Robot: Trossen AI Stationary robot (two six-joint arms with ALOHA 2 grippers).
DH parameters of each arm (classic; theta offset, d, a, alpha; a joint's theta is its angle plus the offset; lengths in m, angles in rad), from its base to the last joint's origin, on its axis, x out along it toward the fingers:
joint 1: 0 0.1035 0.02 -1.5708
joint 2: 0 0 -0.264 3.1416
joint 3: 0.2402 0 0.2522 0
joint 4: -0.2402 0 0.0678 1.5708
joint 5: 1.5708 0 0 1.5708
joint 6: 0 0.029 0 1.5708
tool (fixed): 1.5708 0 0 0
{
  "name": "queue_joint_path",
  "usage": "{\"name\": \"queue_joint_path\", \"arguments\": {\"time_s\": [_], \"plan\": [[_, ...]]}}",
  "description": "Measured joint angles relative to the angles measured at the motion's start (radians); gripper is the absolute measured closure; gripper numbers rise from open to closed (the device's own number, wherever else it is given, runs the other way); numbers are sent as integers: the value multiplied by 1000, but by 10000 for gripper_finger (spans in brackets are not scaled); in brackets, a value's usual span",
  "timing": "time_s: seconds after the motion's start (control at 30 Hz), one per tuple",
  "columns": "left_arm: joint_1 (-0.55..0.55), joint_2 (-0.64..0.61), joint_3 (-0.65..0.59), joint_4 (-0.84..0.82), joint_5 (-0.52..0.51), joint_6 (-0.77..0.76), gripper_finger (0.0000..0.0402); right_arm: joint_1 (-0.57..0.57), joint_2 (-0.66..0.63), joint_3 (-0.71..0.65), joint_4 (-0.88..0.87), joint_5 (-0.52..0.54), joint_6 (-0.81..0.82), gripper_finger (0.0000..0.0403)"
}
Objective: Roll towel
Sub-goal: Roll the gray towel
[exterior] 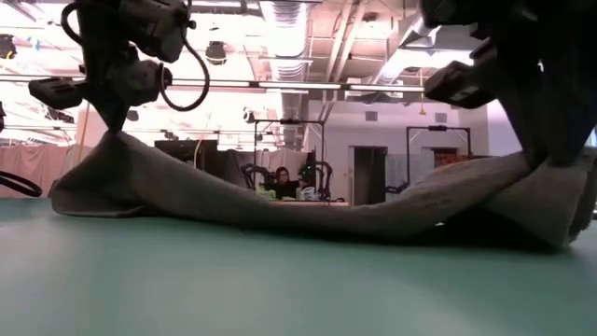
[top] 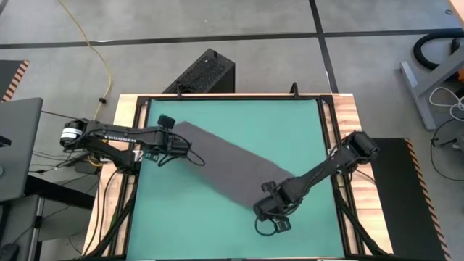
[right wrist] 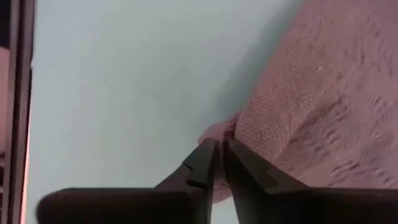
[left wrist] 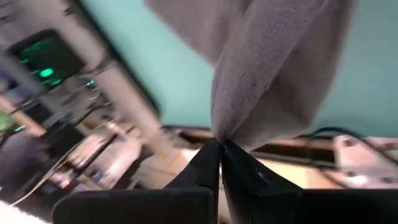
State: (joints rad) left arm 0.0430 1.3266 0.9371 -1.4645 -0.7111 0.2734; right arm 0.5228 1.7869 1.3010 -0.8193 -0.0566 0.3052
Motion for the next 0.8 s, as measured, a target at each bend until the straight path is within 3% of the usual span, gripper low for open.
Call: {"name": "queue_joint_path", "arguments": {"time_s": [0.27,0.43,0.57,0.67,0.8], "plan": [[2,0,0,-25,-41,35,389,0,-46,13,-121,-2,118,260],[3,0,12,-26,-79,55,346,-7,-146,-29,-190,33,202,230],[3,0,57,-26,-53,8,304,-8,-256,-119,-109,37,271,219],[2,-2,90,53,107,-24,277,-5,-335,-216,-17,72,304,216],[-37,-9,60,356,511,-32,254,-5,-429,-370,52,226,404,216]]}}
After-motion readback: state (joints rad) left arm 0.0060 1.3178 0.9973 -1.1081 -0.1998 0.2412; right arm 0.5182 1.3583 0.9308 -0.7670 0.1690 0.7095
